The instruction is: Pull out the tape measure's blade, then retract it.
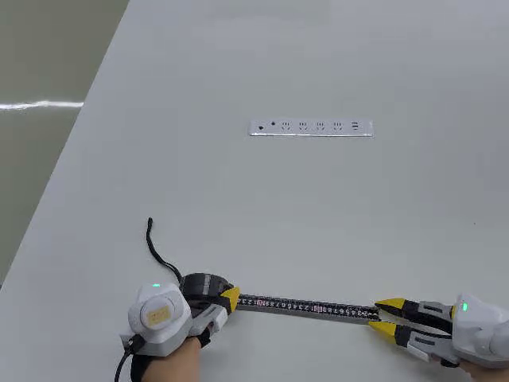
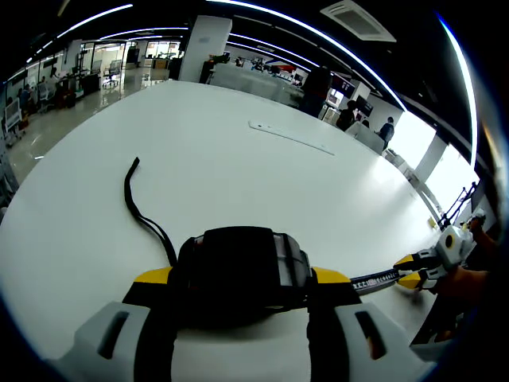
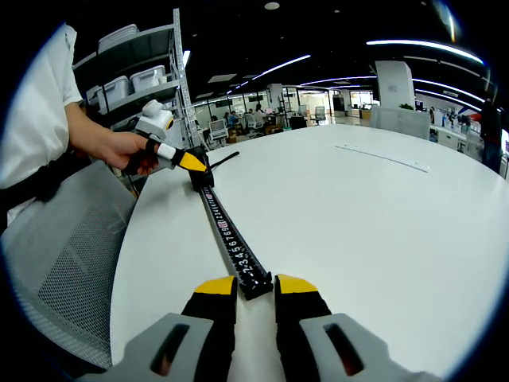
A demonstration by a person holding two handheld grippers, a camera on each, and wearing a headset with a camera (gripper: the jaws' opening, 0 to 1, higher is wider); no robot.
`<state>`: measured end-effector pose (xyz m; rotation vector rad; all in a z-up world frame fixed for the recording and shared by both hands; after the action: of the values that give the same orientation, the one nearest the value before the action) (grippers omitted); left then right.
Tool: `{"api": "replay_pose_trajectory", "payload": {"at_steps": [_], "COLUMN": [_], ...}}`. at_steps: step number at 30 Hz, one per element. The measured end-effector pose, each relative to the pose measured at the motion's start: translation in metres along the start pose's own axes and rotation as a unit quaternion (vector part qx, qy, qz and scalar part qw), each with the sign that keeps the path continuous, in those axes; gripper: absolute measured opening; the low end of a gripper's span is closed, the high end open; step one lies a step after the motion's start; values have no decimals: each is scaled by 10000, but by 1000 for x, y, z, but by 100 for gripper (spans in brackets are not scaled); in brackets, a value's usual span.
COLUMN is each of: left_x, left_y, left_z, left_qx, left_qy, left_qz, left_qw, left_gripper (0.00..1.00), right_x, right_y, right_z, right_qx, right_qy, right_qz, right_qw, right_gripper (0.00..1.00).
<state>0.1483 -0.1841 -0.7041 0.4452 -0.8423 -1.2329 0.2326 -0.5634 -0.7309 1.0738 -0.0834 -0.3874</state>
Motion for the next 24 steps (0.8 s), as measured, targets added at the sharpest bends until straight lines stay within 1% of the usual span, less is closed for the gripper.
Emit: {"api": "replay_pose_trajectory", "payload": {"at_steps": [3,5,7,14,17,21,24], "left_x": [0,0,1,1,0,1,1], "left_y": [0,0,0,0,0,0,1], "left_z": [0,0,0,0,0,0,0], "left_qx": [3,3,4,2,-1,-9,-56], "left_qy": [-1,3,8,15,18,23,12], "left_qz": [-1,-1,-6,-17,-21,-24,-34], "left_qw": [10000,10000,10000,10000,10000,10000,10000], "left_gripper": [64,64,64,64,64,64,64], "right_x": [0,1,2,2,2,3,4], "right_y": [-2,-3,-3,-3,-3,-3,-4], "right_z": [-1,-1,0,-1,-2,-2,-2], "right_qx": [-14,-25,-25,-4,9,45,79], "right_qy": [25,32,7,31,45,59,69], "right_qz": [4,62,197,249,328,324,298], "right_qw": [10000,10000,9998,9997,9995,9994,9995], "right_gripper": [17,17,15,15,14,13,13]}}
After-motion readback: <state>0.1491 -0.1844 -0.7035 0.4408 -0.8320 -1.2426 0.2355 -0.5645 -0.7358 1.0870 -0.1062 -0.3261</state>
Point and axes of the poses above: the centre of the closed fingertips' face, and the gripper's own axes: z roughly backward along the fingers, x roughly to its right, y roughly out of its top, the point moved 10 cm from there along z, roughly backward along the fingers, and after that the axes turned 4 degrees about -y, right-handed, at the moved point
